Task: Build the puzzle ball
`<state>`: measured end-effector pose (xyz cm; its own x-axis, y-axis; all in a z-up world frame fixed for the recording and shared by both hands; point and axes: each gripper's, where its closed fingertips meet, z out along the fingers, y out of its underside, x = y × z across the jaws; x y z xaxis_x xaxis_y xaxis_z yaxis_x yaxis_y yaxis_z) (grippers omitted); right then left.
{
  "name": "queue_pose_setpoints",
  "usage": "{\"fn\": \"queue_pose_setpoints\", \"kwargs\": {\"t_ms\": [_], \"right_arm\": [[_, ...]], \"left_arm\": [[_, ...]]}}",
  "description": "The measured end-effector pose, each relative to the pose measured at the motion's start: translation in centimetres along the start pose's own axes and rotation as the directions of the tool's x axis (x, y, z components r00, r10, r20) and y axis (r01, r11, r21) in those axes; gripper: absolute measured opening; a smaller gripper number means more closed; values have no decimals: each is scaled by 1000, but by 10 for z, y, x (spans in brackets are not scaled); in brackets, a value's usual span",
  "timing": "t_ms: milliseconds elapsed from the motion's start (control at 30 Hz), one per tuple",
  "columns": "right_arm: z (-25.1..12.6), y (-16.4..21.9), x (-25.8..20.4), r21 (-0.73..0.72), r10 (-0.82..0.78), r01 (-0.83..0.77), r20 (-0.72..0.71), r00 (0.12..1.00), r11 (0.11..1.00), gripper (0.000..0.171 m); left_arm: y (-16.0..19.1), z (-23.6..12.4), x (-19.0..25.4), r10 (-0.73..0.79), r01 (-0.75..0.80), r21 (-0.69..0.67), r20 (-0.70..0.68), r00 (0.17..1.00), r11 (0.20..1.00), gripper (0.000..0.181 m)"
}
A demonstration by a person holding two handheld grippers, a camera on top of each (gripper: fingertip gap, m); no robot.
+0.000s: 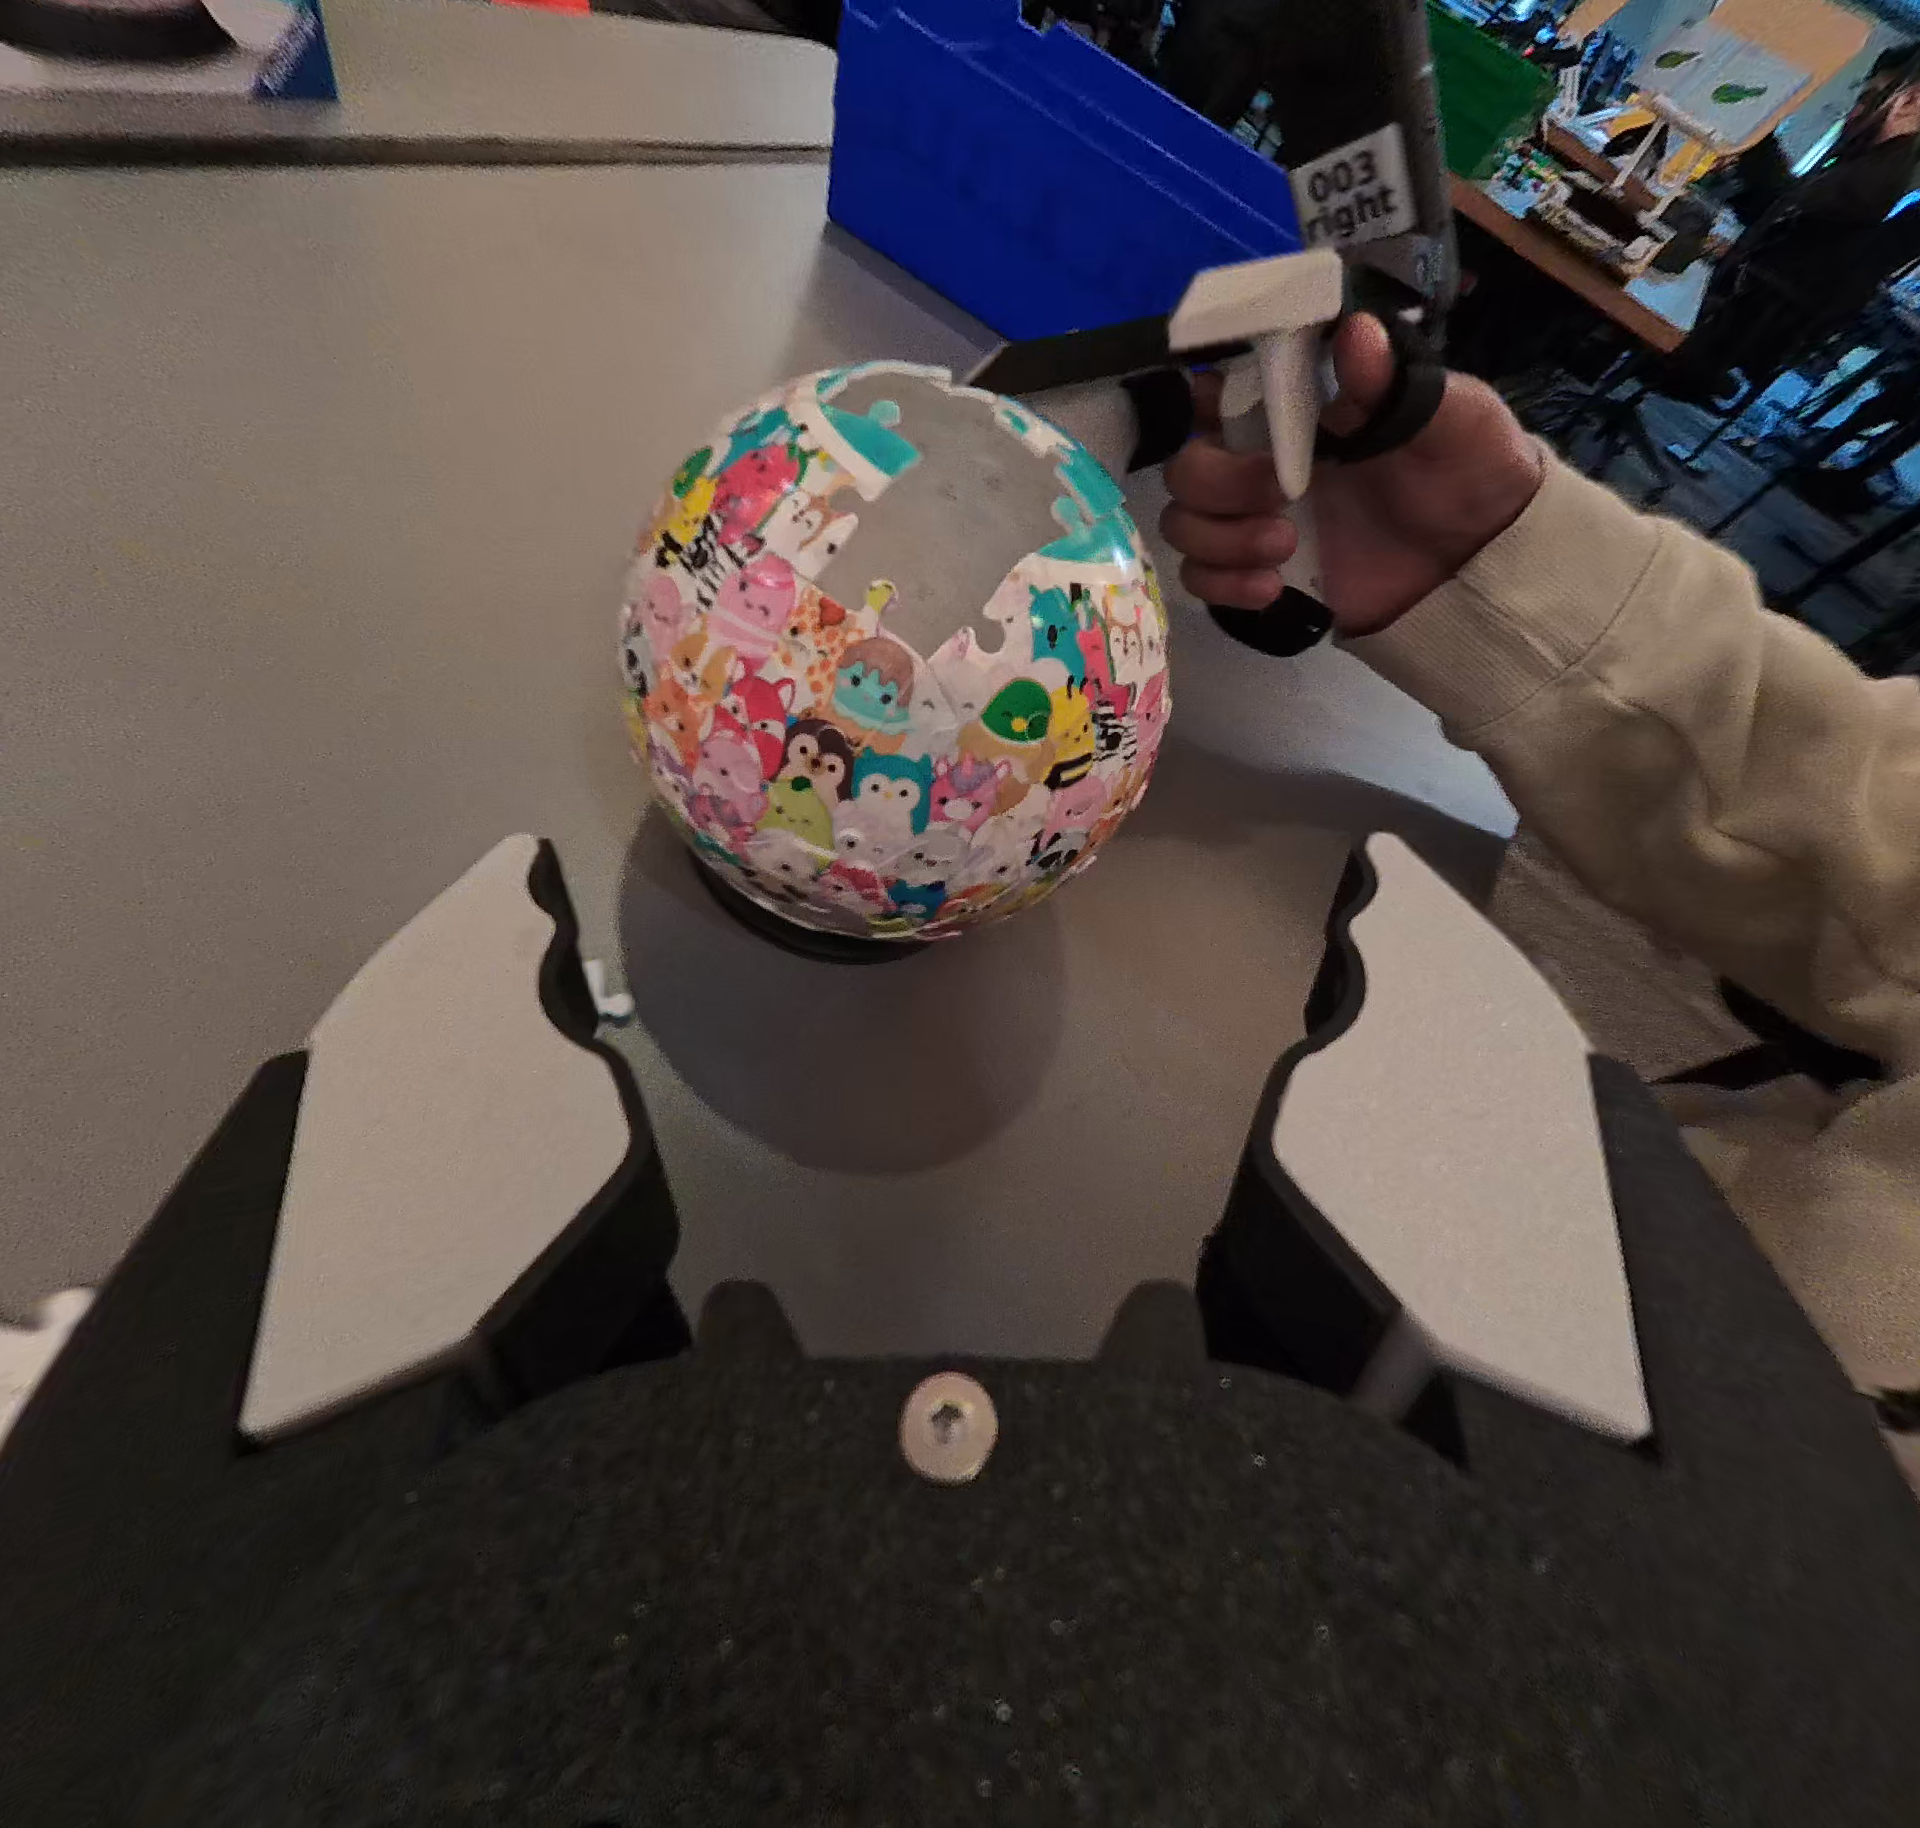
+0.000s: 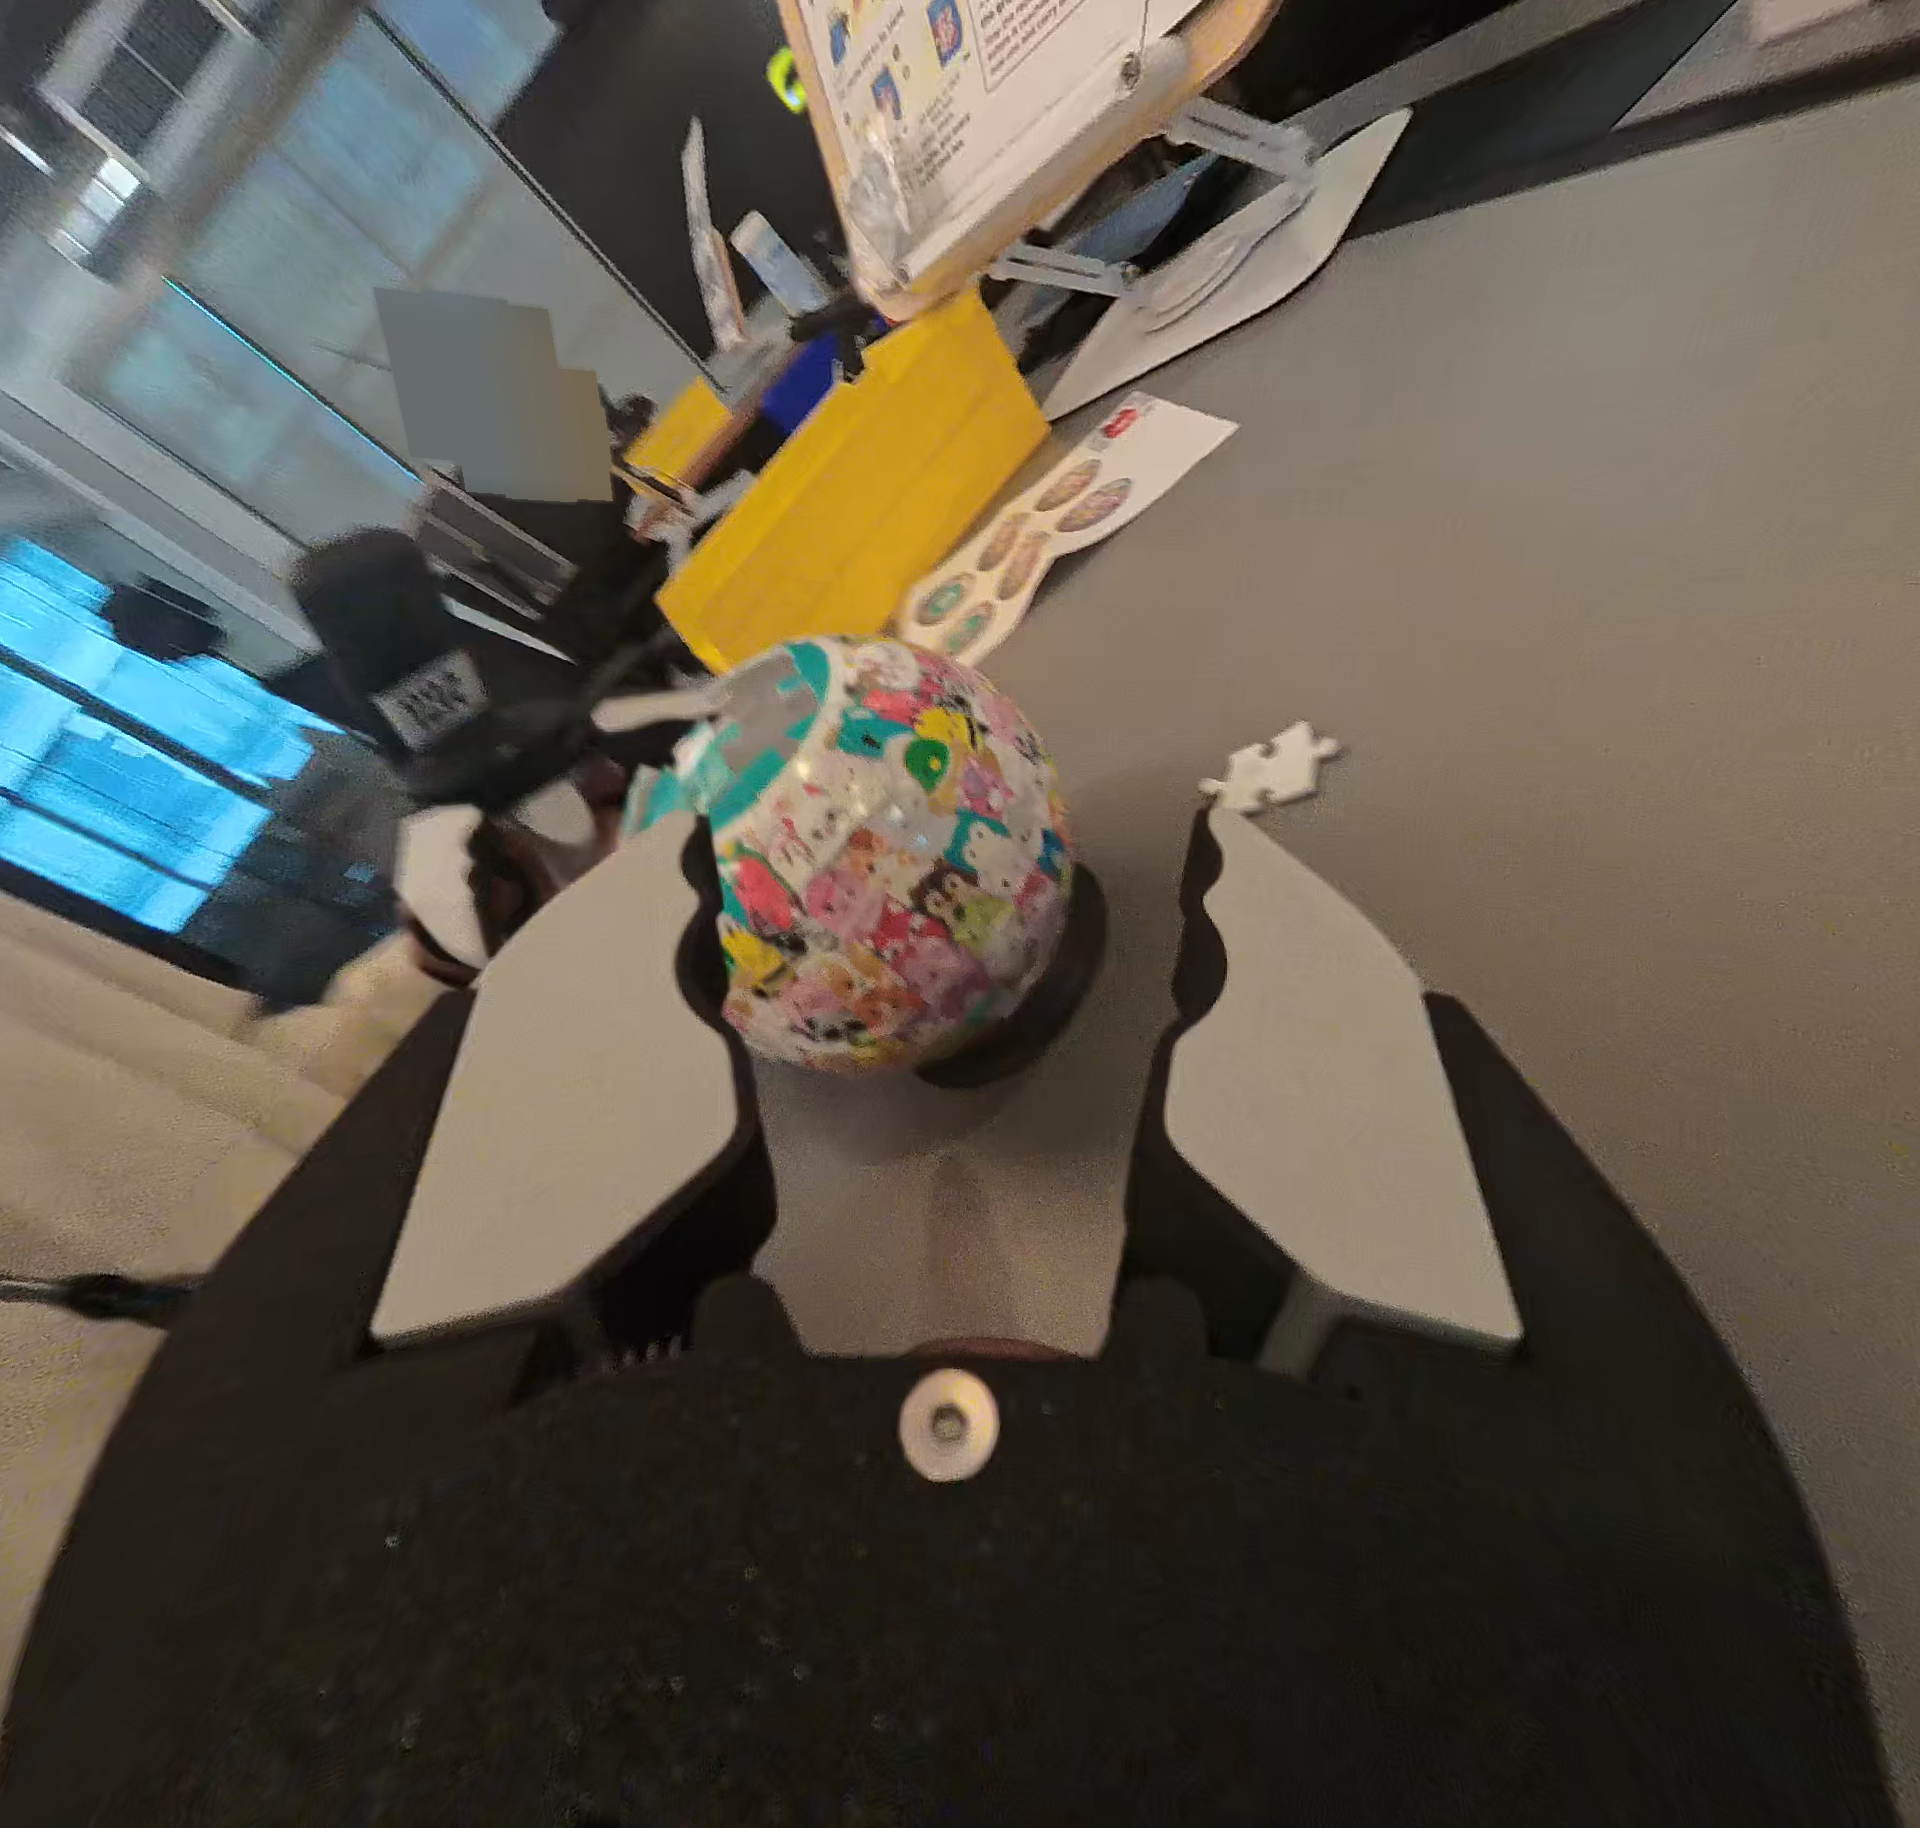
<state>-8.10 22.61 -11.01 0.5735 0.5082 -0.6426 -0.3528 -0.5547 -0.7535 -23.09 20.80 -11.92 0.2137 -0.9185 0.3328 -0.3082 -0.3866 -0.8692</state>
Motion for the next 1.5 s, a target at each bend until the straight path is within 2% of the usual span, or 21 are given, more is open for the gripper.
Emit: {"fn": "queue_pose_setpoints", "kwargs": {"t_ms": [33, 67, 133, 167, 233, 267, 333, 433, 567, 633, 733, 833, 933, 1033, 1367, 1500], "right_arm": [[-6, 4, 4, -13, -55, 55, -49, 997, 998, 79], [-11, 10, 7, -25, -95, 93, -82, 992, 995, 64], [-22, 22, 1, -15, -111, 110, -46, 993, 994, 36], [-27, 29, -1, -13, -109, 108, -41, 993, 994, 24], [-39, 43, -3, -4, -153, 153, -78, 985, 988, 0], [-44, 47, -1, 0, -173, 174, -122, 977, 985, 0], [-49, 53, -3, -31, -194, 191, -145, 970, 981, 0], [-49, 53, 1, -112, -264, 245, -205, 942, 963, 0], [-39, 70, 9, -198, -322, 281, -221, 921, 939, 0], [-34, 84, 15, -299, -368, 289, -251, 895, 909, 0], [-30, 95, 21, -401, -474, 341, -301, 827, 850, 0], [-30, 95, 22, -418, -512, 361, -337, 790, 834, 0], [-30, 94, 21, -398, -489, 345, -350, 799, 850, 2], [-31, 95, 22, -393, -454, 313, -343, 823, 864, 1], [-30, 101, 26, -416, -402, 251, -326, 856, 874, 3], [-24, 110, 19, -460, -419, 273, -252, 873, 845, 17]], "left_arm": [[-1, -3, -3, 38, -39, 17, 29, 999, 999, 129], [-2, -6, -6, 68, -70, 40, 65, 996, 997, 127], [3, -11, -8, 80, -86, 65, 92, 993, 994, 122], [8, -13, -2, 85, -87, 51, 54, 995, 995, 103], [17, -20, 6, 82, -81, 62, -8, 997, 995, 29], [23, -24, 6, 71, -69, 72, -25, 997, 995, 0], [38, -26, -10, -1, 0, 23, 36, 999, 1000, 0], [47, -30, -26, -33, 35, -18, 102, 994, 999, 0], [58, -24, -33, -29, 37, -76, 113, 993, 996, 0], [54, -24, -39, -1, 12, -63, 176, 984, 998, 0], [58, -19, -38, 35, -12, -118, 192, 981, 993, 0], [62, -23, -48, 31, 6, -129, 278, 960, 992, 1], [61, -32, -58, 71, -24, -131, 366, 928, 991, 11], [54, -34, -55, 44, -15, -86, 347, 937, 996, 11], [65, -19, -50, 75, -29, -155, 303, 950, 988, 11], [55, -11, -26, 117, -99, -111, 172, 978, 989, 35]]}}
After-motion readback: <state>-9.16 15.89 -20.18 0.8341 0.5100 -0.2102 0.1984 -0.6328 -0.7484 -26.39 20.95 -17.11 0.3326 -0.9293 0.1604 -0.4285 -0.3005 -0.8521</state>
